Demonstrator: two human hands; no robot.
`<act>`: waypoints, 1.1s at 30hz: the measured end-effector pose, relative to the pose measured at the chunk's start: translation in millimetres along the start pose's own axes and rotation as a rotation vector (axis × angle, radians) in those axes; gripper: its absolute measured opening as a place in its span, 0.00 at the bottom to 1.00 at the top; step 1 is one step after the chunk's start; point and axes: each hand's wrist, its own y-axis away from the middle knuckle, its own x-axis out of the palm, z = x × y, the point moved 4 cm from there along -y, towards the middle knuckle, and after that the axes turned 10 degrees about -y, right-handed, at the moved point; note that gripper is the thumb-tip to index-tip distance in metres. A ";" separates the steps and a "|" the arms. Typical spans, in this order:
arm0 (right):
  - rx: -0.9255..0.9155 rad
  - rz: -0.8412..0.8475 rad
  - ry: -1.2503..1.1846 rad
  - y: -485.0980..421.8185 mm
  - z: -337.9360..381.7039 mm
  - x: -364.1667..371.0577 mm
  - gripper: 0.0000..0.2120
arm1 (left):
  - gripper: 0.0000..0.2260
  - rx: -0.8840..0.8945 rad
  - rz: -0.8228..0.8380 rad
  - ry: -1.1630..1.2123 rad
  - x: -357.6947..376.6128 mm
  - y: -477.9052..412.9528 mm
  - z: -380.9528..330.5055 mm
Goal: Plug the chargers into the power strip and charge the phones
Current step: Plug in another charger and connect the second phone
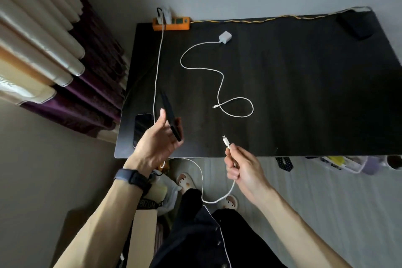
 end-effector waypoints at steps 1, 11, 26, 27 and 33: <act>-0.001 0.007 0.017 -0.3 0.6 -0.5 0.13 | 0.08 -0.005 -0.019 0.057 7.9 4.4 3.6; -0.187 0.058 0.393 16.8 16.2 -1.7 0.16 | 0.04 -0.034 -0.130 0.152 42.1 11.0 44.5; -0.438 0.075 0.536 29.5 24.8 8.9 0.16 | 0.10 -0.067 -0.025 0.101 59.9 18.1 57.9; -0.442 0.070 0.545 29.0 24.4 8.1 0.15 | 0.09 -0.065 -0.021 0.096 60.6 18.7 58.2; -0.452 0.006 0.602 31.0 21.3 2.9 0.16 | 0.06 -0.023 -0.001 0.051 58.5 20.7 59.8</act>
